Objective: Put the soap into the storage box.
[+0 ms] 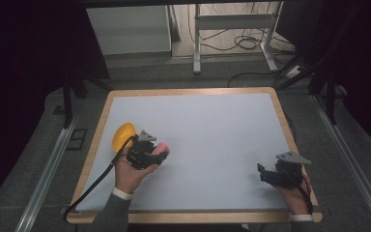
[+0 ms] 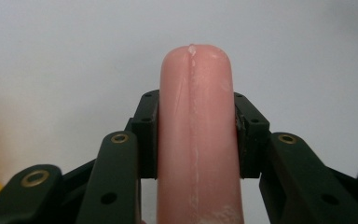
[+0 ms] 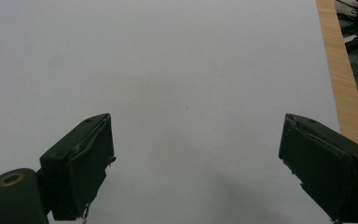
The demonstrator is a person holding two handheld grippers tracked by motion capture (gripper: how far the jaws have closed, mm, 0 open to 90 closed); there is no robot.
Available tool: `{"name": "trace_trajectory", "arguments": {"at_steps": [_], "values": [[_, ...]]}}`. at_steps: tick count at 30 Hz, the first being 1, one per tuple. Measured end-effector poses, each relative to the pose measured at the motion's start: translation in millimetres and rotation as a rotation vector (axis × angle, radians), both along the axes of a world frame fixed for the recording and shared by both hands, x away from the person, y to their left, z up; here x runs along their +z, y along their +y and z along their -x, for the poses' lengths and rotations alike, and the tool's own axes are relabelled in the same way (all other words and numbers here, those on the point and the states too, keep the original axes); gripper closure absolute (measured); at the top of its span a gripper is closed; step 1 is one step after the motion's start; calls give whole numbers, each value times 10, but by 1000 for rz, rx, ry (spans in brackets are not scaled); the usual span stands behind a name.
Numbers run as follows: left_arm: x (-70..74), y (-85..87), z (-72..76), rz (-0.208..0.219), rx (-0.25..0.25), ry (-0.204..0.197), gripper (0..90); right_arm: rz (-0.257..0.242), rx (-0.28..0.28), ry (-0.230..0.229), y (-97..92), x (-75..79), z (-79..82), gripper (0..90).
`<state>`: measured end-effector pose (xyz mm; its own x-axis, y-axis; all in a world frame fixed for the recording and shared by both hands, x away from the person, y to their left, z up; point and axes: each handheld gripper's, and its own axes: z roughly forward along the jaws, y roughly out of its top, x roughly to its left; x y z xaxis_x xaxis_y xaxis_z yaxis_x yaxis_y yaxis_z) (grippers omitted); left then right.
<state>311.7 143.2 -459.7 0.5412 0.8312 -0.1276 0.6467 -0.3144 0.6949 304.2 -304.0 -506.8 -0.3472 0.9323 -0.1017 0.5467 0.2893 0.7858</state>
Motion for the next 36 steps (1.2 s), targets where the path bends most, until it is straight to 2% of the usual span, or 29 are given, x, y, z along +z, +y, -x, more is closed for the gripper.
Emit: {"name": "trace_trajectory", "arguments": {"at_steps": [36], "values": [[147, 328, -50, 4, 68, -19, 600, -6, -3, -4, -13, 8, -1, 99]]}}
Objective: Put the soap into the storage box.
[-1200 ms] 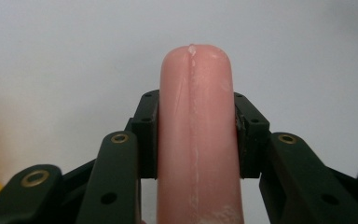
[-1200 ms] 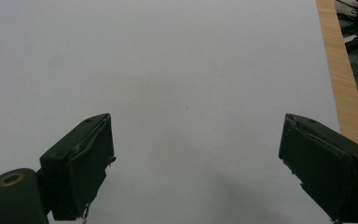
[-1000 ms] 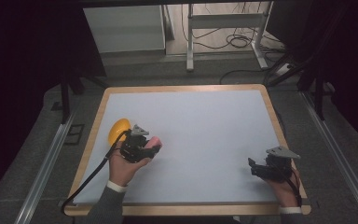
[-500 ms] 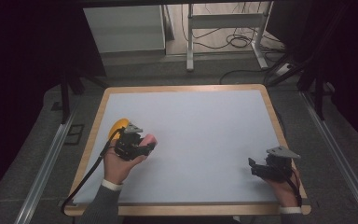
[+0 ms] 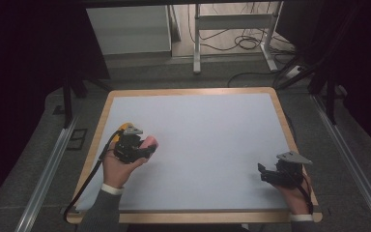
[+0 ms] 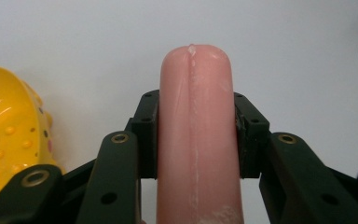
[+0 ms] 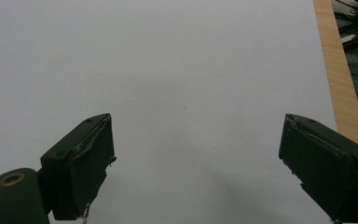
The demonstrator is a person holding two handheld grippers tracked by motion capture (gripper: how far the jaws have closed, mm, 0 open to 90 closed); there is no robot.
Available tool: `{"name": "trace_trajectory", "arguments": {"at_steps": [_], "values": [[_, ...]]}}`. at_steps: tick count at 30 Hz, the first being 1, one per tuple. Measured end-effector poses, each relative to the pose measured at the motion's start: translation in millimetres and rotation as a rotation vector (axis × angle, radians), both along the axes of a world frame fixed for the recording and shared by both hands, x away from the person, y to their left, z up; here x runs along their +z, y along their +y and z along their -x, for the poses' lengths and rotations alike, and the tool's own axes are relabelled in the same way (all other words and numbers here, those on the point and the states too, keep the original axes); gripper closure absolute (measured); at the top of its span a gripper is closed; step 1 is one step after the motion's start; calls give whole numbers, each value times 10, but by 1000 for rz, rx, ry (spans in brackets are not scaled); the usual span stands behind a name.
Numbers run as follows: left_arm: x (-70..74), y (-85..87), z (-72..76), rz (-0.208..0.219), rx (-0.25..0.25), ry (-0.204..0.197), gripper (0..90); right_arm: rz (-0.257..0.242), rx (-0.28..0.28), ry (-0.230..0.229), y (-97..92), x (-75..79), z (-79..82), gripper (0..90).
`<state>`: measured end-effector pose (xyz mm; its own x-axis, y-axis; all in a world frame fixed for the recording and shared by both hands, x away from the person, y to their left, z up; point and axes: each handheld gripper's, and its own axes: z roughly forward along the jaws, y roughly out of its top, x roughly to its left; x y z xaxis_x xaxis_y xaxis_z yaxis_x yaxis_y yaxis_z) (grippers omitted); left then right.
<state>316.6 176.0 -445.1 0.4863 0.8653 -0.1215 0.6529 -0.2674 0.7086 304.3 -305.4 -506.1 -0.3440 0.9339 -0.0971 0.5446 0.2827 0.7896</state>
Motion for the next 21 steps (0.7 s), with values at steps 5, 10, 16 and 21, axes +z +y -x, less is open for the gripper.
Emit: {"name": "trace_trajectory", "arguments": {"at_steps": [5, 10, 16, 21], "values": [[9, 42, -11, 0, 8, -3, 600, -2, 1, -3, -1, 8, 4, 99], [24, 83, -24, 1, 17, -4, 600, -2, 1, -5, 2, 10, 6, 99], [44, 143, -40, -5, 35, -7, 600, -1, 1, -9, -2, 17, 10, 99], [54, 197, -53, -6, 50, -9, 600, -1, -1, -10, -6, 18, 9, 100]]}}
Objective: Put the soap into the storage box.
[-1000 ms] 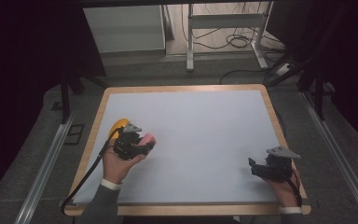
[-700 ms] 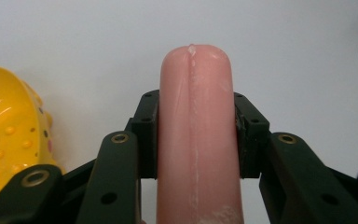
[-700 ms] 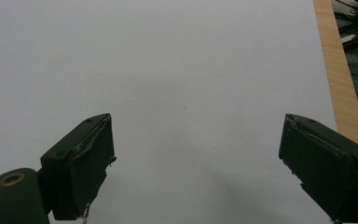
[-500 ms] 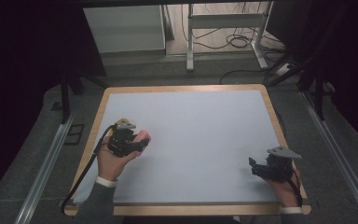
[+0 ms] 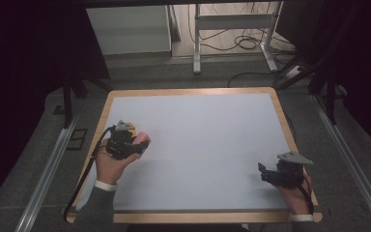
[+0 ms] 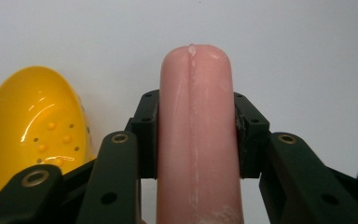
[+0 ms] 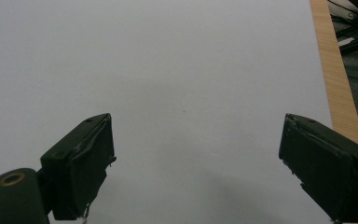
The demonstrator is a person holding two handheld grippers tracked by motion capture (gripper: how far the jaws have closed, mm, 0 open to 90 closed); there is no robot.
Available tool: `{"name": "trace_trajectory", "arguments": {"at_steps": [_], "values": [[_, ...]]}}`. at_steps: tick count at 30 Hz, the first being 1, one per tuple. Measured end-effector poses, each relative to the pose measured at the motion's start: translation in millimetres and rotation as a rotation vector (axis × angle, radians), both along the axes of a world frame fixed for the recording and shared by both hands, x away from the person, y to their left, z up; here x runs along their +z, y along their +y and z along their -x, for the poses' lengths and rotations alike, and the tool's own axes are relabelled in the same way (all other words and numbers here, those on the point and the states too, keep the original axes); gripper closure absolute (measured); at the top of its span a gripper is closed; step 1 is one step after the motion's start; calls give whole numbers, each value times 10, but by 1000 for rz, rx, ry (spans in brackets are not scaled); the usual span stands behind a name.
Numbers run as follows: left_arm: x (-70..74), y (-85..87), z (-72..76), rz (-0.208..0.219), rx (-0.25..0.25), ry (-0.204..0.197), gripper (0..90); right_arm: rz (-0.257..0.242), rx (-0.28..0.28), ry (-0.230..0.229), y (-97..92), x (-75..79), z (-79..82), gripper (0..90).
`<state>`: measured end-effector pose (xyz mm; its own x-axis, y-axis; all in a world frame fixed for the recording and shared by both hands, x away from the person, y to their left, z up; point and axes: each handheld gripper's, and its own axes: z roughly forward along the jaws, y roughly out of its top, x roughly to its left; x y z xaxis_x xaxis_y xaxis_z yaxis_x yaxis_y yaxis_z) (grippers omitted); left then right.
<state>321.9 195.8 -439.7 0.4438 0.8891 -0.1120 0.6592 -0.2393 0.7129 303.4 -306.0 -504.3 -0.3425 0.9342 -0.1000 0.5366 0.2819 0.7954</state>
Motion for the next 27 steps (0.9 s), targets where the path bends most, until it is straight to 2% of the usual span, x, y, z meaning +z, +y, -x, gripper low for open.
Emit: {"name": "trace_trajectory", "arguments": {"at_steps": [6, 27], "values": [[17, 41, -13, -1, 7, 0, 600, -7, -3, -18, -5, 23, 12, 99], [90, 249, -85, -2, 60, -11, 600, -4, -6, -2, -13, 8, 3, 100]]}}
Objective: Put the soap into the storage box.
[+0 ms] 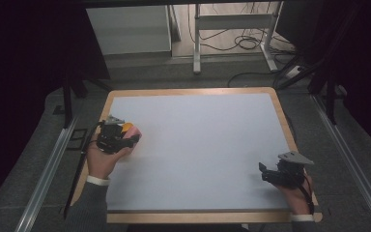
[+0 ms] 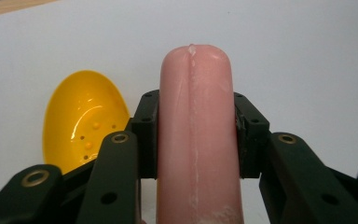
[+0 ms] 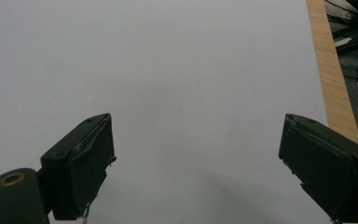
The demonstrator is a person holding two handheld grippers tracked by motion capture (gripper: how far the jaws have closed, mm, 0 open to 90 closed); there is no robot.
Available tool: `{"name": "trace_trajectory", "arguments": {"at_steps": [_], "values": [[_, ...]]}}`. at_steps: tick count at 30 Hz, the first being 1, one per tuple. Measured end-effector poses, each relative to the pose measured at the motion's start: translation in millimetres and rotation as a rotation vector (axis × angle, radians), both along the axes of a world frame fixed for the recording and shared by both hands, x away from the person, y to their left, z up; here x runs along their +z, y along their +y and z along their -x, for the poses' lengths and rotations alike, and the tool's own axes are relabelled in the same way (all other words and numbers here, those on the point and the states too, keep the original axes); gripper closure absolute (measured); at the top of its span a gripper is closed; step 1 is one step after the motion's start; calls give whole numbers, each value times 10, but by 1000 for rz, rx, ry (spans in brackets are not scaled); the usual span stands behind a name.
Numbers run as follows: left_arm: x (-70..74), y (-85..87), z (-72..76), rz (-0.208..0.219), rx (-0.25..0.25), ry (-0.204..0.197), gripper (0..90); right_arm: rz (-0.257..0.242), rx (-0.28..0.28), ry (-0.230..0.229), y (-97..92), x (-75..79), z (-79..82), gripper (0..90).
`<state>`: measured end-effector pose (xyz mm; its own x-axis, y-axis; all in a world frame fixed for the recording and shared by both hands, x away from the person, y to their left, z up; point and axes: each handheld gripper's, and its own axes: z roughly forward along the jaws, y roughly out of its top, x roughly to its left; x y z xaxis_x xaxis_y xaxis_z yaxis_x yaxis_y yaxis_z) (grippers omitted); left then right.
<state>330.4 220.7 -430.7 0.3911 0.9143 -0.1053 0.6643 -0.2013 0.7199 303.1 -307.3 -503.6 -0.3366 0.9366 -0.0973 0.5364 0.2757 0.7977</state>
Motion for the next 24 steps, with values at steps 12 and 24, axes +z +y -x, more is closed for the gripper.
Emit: {"name": "trace_trajectory", "arguments": {"at_steps": [12, 24], "values": [[24, 133, -54, -8, 28, 0, 600, 1, -1, 0, -1, -5, -1, 100], [41, 280, -108, -9, 64, 4, 601, 4, -3, 1, -2, -7, -1, 100]]}}
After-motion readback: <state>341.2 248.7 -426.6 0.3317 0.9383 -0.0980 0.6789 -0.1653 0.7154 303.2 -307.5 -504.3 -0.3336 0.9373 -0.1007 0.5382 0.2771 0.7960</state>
